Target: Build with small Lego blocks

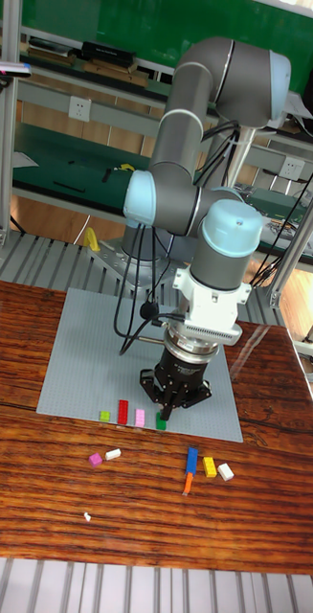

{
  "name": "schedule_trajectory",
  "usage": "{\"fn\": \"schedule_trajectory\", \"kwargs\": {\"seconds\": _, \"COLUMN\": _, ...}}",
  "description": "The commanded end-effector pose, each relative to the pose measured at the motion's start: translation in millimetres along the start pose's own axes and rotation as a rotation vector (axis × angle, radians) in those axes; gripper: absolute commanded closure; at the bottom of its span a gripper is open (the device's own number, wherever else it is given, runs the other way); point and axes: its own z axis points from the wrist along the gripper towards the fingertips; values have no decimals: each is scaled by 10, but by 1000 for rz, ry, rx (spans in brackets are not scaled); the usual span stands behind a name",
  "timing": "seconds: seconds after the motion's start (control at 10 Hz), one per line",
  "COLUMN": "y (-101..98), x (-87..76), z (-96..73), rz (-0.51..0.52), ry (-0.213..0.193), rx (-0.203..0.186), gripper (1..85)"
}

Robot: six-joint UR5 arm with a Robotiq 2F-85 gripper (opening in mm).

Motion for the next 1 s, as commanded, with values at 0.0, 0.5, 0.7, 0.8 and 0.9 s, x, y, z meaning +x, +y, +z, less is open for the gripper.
{"fn": "schedule_trajectory", "kwargs": {"seconds": 0.0, "y": -27, "x": -47, "z": 76, "rz": 8, "ry": -8, "rx": 5, "gripper": 847}}
{"fn": "schedule_trajectory", "kwargs": {"seconds": 0.5, "y": -56, "x": -21, "z": -30, "rz": 5, "ry": 4, "rx": 9, "gripper": 847}}
{"fn": "schedule_trajectory", "kwargs": {"seconds": 0.7, "y": -81, "x": 4, "z": -271, "rz": -1, "ry": 32, "rx": 13, "gripper": 847}}
{"fn": "schedule_trajectory", "kwargs": {"seconds": 0.8, "y": -61, "x": -26, "z": -327, "rz": -4, "ry": 30, "rx": 5, "gripper": 847}}
{"fn": "schedule_trajectory", "kwargs": {"seconds": 0.9, "y": -60, "x": -82, "z": -369, "rz": -9, "ry": 21, "rx": 5, "gripper": 847}}
